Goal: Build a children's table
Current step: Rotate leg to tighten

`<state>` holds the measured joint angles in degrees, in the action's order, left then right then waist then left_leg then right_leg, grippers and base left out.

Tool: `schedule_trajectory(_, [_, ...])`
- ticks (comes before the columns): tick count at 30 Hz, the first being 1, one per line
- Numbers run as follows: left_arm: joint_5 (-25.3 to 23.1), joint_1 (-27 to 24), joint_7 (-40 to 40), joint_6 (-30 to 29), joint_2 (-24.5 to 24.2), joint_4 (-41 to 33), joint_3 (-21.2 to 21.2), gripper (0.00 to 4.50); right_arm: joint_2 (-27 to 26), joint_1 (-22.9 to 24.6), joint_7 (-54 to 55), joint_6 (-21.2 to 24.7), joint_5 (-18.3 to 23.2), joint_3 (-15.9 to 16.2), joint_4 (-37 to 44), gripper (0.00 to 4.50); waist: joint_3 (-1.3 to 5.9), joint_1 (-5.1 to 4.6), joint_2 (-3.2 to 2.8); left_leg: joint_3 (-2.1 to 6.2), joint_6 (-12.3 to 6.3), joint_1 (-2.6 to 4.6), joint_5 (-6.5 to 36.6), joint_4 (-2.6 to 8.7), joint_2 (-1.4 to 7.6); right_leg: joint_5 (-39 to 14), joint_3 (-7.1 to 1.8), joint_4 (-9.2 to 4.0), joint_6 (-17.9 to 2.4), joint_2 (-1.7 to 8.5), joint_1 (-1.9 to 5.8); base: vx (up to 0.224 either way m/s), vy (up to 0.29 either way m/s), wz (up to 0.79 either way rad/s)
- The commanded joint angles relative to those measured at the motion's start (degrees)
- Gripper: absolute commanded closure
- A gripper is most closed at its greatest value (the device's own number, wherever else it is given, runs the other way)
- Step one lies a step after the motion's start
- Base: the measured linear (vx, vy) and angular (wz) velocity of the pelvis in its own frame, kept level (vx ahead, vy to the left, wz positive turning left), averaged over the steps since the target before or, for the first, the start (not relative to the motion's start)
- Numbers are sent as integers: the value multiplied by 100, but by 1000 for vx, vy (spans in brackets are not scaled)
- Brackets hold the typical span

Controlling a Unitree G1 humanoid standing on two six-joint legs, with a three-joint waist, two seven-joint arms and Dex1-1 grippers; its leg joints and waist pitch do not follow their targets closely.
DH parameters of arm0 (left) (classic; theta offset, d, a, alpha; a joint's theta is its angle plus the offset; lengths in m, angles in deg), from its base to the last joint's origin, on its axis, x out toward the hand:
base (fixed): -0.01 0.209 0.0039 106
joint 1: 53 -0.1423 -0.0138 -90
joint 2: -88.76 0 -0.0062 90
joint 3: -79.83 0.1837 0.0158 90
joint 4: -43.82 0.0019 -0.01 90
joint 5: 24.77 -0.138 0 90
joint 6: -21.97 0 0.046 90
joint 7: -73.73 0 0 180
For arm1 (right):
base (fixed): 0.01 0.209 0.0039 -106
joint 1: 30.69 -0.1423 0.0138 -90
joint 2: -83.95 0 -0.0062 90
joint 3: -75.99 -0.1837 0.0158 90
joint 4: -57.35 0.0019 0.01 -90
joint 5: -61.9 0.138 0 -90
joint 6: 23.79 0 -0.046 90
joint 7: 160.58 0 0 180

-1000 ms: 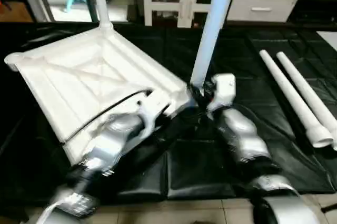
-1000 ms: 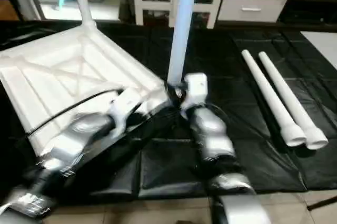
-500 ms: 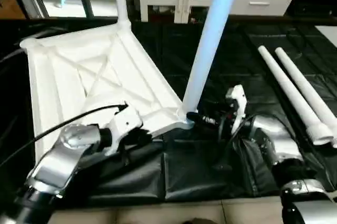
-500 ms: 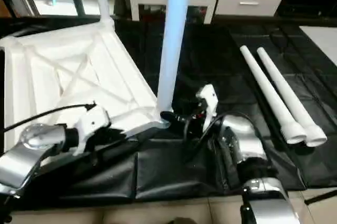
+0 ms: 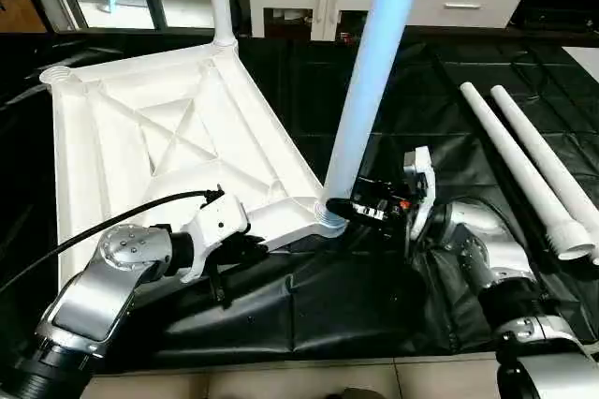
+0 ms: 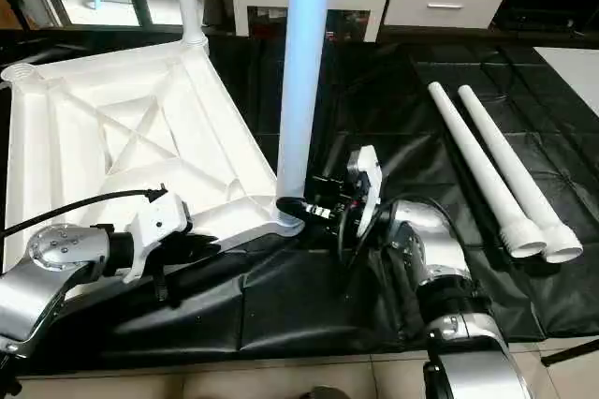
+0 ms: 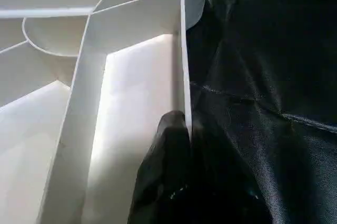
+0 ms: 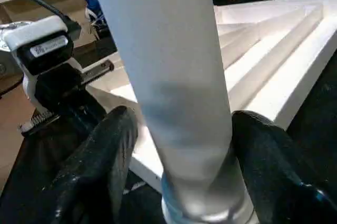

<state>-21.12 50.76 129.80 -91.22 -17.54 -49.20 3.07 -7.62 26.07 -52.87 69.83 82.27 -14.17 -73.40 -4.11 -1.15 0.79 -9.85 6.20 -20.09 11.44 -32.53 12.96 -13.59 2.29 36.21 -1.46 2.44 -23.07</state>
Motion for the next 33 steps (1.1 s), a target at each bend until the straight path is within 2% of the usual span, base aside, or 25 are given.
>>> schedule_trajectory(1, [-25,-148,44,-126,30,184,253,450,-10,-109,65,-34,-20,-31,-22,187,296,12,7,-60,-1010,-12,-127,214,32,1091,-256,-319,-1745,358,351,0,0,0])
schedule_trajectory(4, [-26,-136,39,-140,33,192,258,450,-7,-124,133,-75,-63,-51,-80,220,311,12,10,-64,-1052,-15,-240,196,23,1318,-258,-297,-1767,354,360,0,0,0])
schedule_trajectory(9, [-69,-70,-71,-207,81,266,264,450,-92,-50,617,-274,-244,-66,-162,240,298,13,14,-65,-1034,-13,-145,200,24,1167,-254,-310,-1764,358,352,0,0,0])
schedule_trajectory(11, [-135,3,-209,-245,163,340,270,450,-192,24,1197,-463,-466,-57,-275,242,281,6,19,-66,-918,-18,-22,207,25,898,-260,-329,-1723,365,345,0,0,0])
schedule_trajectory(13, [-199,90,-352,-274,274,410,290,450,-313,100,1726,-560,-596,-90,-353,245,245,-4,19,-74,-688,-6,264,225,24,362,-276,-384,-1640,375,322,0,0,0])
schedule_trajectory(14, [-271,222,-592,-366,477,510,308,450,-488,229,2417,-718,-826,-65,-399,247,245,-7,15,-63,-572,-13,437,231,22,97,-277,-396,-1593,377,334,0,0,0])
schedule_trajectory(15, [-271,222,-592,-366,477,510,308,450,-488,229,2417,-718,-826,-65,-399,248,218,-1,15,-73,-502,-5,501,236,25,-46,-286,-424,-1546,374,298,0,0,0])
schedule_trajectory(18, [-452,464,-1095,-578,873,715,365,450,-805,361,3503,-915,-1164,-19,-496,253,199,2,11,-62,-253,16,746,258,13,-584,-296,-475,-1357,375,278,0,0,0])
schedule_trajectory(19, [-494,549,-1261,-688,1001,797,368,450,-901,363,3753,-898,-1192,-39,-546,254,181,-6,-12,-52,-198,16,901,272,-2,-840,-294,-497,-1280,366,271,0,0,0])
schedule_trajectory(21, [-553,731,-1577,-838,1281,980,356,450,-1066,335,4418,-908,-1350,-53,-662,255,185,-13,-3,-57,-122,22,995,273,-14,-1012,-306,-525,-1199,358,259,0,0,0])
schedule_trajectory(22, [-625,932,-1936,-1030,1588,1183,323,450,-1239,282,5154,-884,-1472,-104,-806,255,175,-15,-21,-52,-68,38,1035,289,-13,-1087,-303,-533,-1146,349,232,0,0,0])
schedule_trajectory(25, [-656,1278,-2455,-1280,2172,1492,273,450,-1625,144,6288,-805,-1479,-272,-1106,256,186,-16,-5,-50,5,61,1194,280,-40,-1253,-310,-556,-982,344,214,0,0,0])
schedule_trajectory(26, [-660,1357,-2500,-1301,2313,1542,313,450,-1751,109,6459,-820,-1485,-267,-1174,256,183,-14,-1,-37,1,41,1253,289,-48,-1294,-303,-560,-922,347,220,0,0,0])
schedule_trajectory(30, [-666,1409,-2369,-1250,2418,1541,448,450,-1956,37,6126,-895,-1407,-171,-1249,256,188,-12,0,-24,-104,16,1318,308,-35,-1112,-290,-558,-849,345,220,0,0,0])
schedule_trajectory(31, [-673,1271,-2102,-1058,2170,1397,526,450,-1934,49,5186,-1121,-1175,-138,-1007,256,188,-21,0,-20,-124,11,1337,317,-28,-1059,-284,-558,-862,346,225,0,0,0])
schedule_trajectory(32, [-668,1244,-2058,-1033,2124,1370,532,450,-1915,58,5018,-1145,-1143,-122,-960,256,190,-19,25,-16,-161,0,1386,319,-30,-1078,-279,-563,-859,351,238,0,0,0])
schedule_trajectory(33, [-661,1197,-1982,-993,2048,1325,537,450,-1877,74,4728,-1180,-1092,-89,-877,256,191,-25,18,-6,-216,-19,1381,325,-16,-1028,-280,-555,-880,360,255,0,0,0])
